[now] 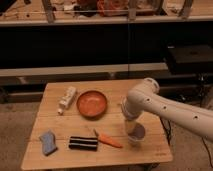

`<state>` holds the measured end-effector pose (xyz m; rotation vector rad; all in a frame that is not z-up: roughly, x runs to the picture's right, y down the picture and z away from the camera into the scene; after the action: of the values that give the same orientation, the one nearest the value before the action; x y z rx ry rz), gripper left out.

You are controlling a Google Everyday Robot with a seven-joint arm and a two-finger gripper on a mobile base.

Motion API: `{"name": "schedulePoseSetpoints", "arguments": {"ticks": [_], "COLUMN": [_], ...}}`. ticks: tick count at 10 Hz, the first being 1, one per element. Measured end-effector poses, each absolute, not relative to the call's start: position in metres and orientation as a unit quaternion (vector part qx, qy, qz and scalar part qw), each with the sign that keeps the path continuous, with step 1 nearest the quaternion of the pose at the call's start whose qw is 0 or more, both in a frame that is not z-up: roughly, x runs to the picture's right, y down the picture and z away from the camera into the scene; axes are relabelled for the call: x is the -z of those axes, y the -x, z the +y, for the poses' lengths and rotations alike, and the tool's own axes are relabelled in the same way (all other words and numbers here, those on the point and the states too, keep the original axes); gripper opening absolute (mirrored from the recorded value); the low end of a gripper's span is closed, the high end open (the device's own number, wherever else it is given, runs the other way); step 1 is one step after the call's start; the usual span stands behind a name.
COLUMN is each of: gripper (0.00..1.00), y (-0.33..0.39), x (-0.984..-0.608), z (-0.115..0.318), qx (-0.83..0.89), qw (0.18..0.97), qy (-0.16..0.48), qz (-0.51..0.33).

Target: Place the pepper in the ceramic bowl

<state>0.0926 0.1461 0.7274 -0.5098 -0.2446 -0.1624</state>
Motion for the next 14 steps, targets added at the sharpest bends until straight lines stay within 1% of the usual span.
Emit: {"name": "schedulePoseSetpoints", "arguments": {"ticks": [2, 4, 6, 7, 9, 10, 11, 12, 14], "gripper": [0.8, 0.8, 0.8, 0.8, 0.8, 0.8, 0.8, 0.8, 0.8], "y": [-0.088, -0.099, -0.096, -0.096, -0.094, -0.094, -0.093, -0.09, -0.081], "x": [-0.727, -0.725, -0.728, -0.73, -0.734, -0.734, -0.734, -0.733, -0.728], "z": [0.146, 0.147, 0.148, 0.151, 0.153, 0.152, 0.152, 0.152, 0.155], "qx": [0.082, 0.089, 0.09, 0.087, 0.068, 0.048, 0.039, 0.037, 0.045], "qw": [0.957, 0.95, 0.944, 0.94, 0.929, 0.922, 0.919, 0.918, 0.924], "qy": [0.256, 0.29, 0.312, 0.324, 0.339, 0.341, 0.341, 0.341, 0.337], "qz": [-0.113, -0.073, -0.06, -0.067, -0.13, -0.176, -0.194, -0.201, -0.177]}}
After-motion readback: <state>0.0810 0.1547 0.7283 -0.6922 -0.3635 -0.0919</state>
